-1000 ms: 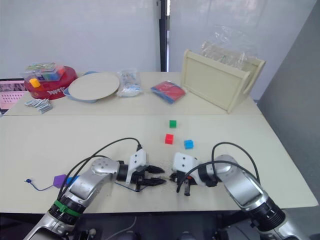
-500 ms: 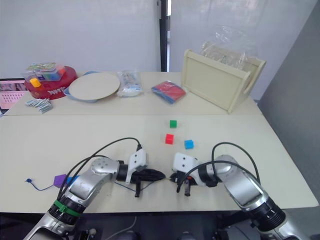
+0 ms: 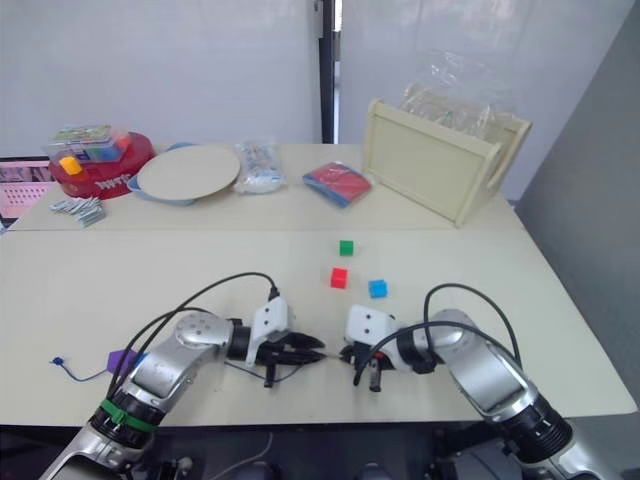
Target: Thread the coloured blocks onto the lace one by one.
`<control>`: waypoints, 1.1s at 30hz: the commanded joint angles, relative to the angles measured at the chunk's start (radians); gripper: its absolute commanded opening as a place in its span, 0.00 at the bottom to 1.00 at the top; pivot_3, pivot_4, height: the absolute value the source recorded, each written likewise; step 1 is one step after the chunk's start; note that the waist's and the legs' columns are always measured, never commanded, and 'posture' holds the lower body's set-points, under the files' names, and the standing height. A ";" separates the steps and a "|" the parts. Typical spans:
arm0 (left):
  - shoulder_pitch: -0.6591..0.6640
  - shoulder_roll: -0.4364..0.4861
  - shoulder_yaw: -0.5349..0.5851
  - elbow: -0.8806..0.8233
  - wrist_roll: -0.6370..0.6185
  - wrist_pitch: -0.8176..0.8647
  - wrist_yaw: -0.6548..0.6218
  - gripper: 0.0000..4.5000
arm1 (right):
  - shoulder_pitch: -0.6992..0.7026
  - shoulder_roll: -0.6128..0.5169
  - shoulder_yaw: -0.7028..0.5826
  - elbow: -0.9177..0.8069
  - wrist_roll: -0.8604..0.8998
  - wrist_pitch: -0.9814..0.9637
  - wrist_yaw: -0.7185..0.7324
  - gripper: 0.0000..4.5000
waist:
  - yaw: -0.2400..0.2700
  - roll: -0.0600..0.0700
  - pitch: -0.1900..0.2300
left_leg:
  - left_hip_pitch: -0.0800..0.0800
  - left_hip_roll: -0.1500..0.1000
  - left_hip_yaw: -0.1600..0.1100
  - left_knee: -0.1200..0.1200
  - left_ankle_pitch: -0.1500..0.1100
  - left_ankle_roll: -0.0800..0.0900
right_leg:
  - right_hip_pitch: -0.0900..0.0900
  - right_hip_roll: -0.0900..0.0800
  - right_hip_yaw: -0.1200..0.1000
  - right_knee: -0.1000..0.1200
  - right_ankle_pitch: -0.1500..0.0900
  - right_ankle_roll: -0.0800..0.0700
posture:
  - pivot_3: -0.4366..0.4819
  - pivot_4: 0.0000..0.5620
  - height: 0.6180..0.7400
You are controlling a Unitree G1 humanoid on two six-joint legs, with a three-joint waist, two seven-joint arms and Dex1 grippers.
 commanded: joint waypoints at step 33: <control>-0.003 0.024 0.074 -0.019 -0.023 -0.001 -0.048 0.00 | 0.068 0.025 -0.189 -0.125 0.120 0.098 -0.097 0.59 | 0.000 0.000 0.000 | 0.000 0.000 0.000 0.000 0.000 0.000 | 0.000 0.000 0.000 0.000 0.000 0.000 | 0.48 0.27 1.00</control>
